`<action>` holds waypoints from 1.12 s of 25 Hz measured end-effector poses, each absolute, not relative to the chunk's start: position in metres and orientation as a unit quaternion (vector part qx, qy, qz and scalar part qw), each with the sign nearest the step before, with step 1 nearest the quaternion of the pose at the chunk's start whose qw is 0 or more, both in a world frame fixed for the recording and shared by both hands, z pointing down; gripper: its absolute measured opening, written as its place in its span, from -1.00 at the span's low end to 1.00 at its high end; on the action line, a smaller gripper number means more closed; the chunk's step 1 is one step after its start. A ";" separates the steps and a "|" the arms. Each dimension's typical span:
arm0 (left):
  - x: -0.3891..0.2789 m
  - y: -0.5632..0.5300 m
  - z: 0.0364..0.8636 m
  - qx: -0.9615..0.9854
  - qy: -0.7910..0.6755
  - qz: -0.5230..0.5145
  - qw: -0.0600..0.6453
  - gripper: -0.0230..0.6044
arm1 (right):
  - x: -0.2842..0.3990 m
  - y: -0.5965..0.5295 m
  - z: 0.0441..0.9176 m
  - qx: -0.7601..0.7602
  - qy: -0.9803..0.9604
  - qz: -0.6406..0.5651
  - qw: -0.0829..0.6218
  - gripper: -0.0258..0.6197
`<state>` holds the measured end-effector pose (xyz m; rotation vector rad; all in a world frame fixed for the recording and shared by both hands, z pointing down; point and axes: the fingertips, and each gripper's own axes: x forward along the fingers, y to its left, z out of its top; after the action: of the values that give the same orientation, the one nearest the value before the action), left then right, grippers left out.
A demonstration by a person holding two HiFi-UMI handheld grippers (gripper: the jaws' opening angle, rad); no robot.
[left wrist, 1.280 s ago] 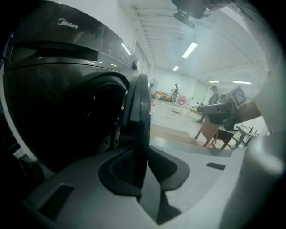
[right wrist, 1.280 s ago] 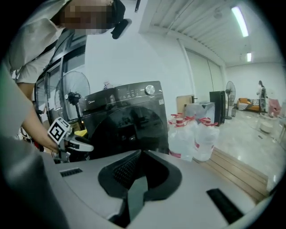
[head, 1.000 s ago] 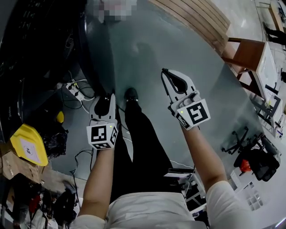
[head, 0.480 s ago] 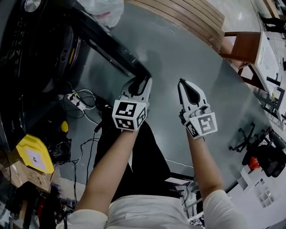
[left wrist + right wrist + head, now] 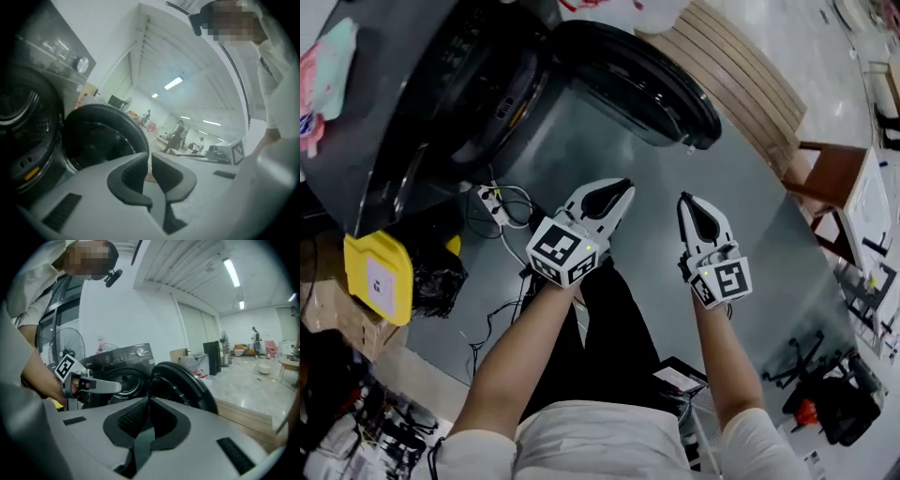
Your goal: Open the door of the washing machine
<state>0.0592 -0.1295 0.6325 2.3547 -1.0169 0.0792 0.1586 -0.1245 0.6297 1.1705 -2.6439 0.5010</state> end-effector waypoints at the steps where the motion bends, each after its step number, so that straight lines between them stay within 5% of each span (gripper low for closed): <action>1: 0.040 -0.125 0.616 0.877 -0.390 0.027 0.278 -0.84 | 0.143 -0.123 0.616 0.381 -0.904 0.165 0.100 -0.82; 13: -0.145 -0.072 0.339 0.842 -0.523 -0.044 0.126 -0.87 | 0.066 -0.137 0.375 0.325 -0.942 0.079 -0.022 -0.82; 28: -0.154 0.029 0.214 0.860 -0.506 -0.065 0.016 -0.87 | 0.123 -0.022 0.243 0.396 -0.916 -0.026 -0.067 -0.82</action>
<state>-0.1543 0.0293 0.2143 2.6754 -1.5739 -0.2010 0.1233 -0.0224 0.2435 1.2990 -3.0063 -0.0863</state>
